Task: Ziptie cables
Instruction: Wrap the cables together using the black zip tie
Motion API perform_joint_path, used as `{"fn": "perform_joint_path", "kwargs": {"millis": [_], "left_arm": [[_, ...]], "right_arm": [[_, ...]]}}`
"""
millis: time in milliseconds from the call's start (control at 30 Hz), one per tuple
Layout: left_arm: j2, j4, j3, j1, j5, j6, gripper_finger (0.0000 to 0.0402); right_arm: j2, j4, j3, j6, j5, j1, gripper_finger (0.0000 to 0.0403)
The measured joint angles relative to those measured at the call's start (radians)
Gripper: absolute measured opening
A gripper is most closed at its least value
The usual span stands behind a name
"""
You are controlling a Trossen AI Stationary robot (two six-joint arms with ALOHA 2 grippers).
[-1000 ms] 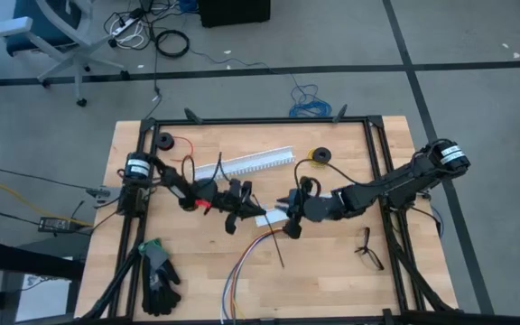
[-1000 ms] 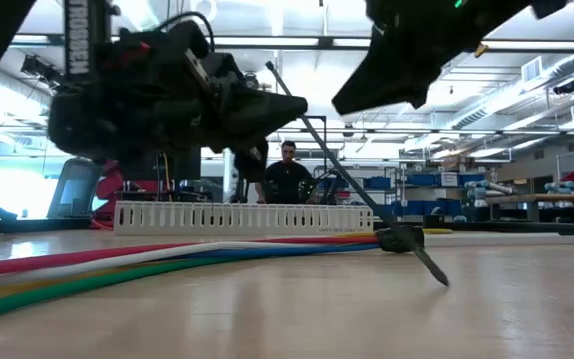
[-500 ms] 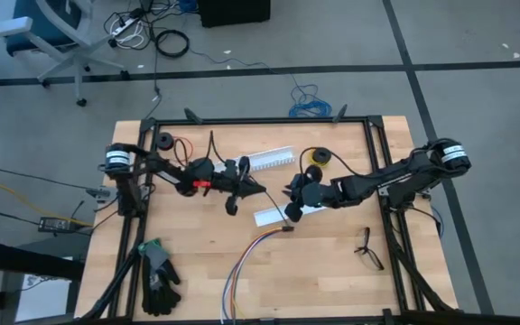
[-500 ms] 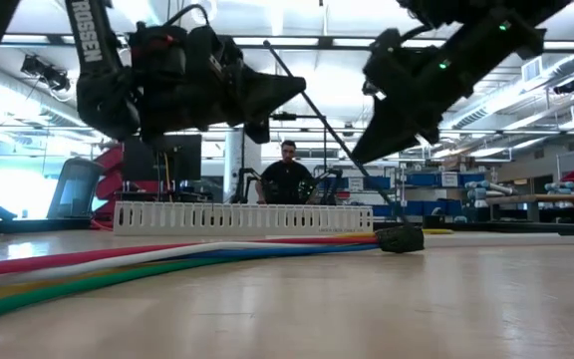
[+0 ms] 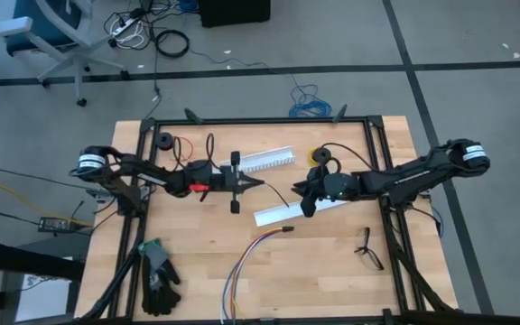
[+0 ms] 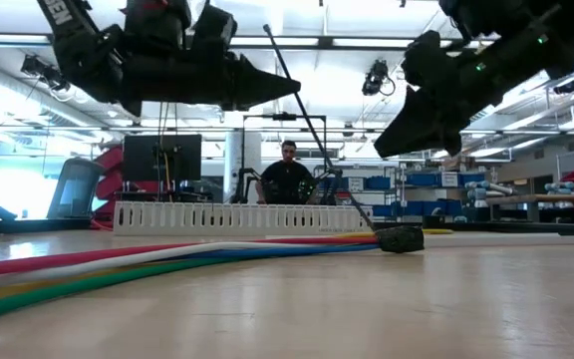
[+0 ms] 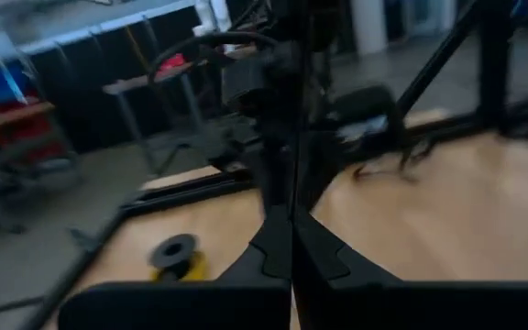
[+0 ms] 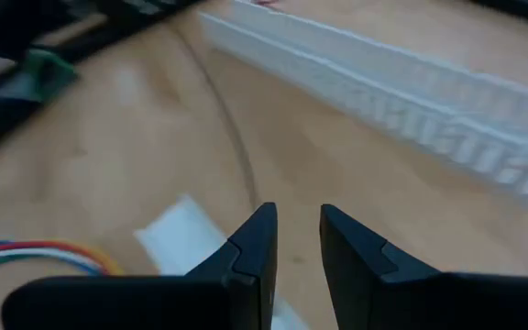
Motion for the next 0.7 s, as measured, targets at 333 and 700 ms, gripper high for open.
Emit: {"fn": "perform_joint_path", "kwargs": {"millis": [333, 700], "left_arm": [[0.000, 0.006, 0.000, -0.093, -0.191, 0.354, 0.0000], [0.000, 0.137, 0.000, -0.108, -0.278, 0.547, 0.0000]], "right_arm": [[0.007, 0.271, -0.090, 0.134, -0.081, -0.030, 0.0075], [0.063, 0.405, -0.089, 0.323, -0.127, -0.062, 0.0075]]}}
